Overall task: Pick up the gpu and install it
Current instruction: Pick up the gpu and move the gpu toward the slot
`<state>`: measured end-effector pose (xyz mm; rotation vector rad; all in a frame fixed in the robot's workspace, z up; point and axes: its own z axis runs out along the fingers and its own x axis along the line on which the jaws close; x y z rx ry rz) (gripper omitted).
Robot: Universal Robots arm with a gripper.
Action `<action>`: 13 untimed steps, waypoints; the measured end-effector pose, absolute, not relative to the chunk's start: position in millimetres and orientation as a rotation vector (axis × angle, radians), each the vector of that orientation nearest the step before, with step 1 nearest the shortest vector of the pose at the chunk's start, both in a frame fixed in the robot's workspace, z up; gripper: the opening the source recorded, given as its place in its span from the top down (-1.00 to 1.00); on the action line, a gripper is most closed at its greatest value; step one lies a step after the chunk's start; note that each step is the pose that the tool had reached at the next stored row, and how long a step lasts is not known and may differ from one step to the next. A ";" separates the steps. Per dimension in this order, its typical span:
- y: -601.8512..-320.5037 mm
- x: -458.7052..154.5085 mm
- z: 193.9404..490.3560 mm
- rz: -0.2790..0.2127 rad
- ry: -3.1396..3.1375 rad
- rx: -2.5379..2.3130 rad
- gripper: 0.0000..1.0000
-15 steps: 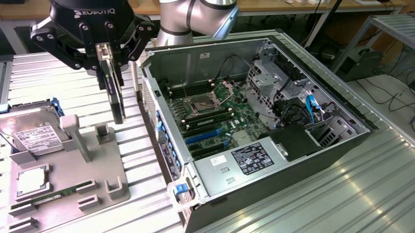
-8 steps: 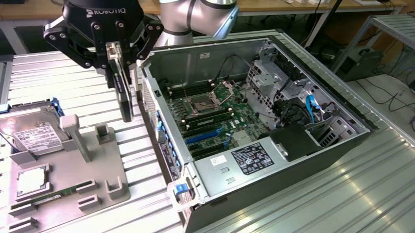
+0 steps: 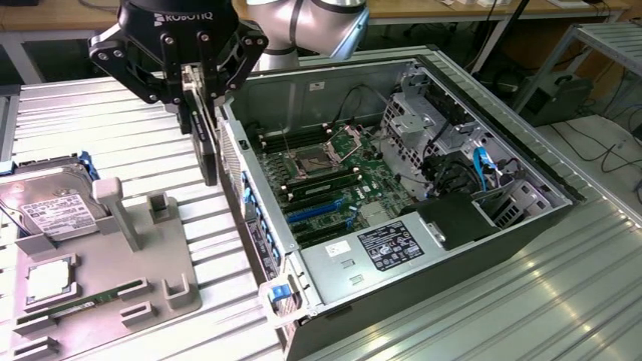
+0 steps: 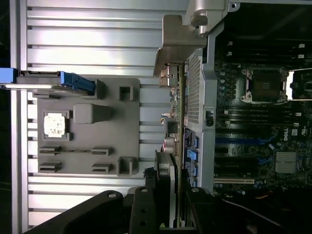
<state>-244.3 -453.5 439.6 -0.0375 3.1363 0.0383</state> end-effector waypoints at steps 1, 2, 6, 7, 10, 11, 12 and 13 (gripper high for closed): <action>-453.6 -242.6 439.5 0.038 3.136 -0.038 0.44; -453.5 -241.1 439.6 0.038 3.136 -0.038 0.44; -453.6 -233.9 439.6 0.038 3.136 -0.038 0.44; -453.6 -232.3 439.5 0.038 3.136 -0.038 0.44; -453.5 -227.2 439.5 0.038 3.136 -0.038 0.44; -453.6 -225.6 439.5 0.038 3.136 -0.037 0.44; -453.5 -223.9 439.5 0.038 3.136 -0.037 0.44; -453.5 -222.5 439.5 0.038 3.136 -0.038 0.44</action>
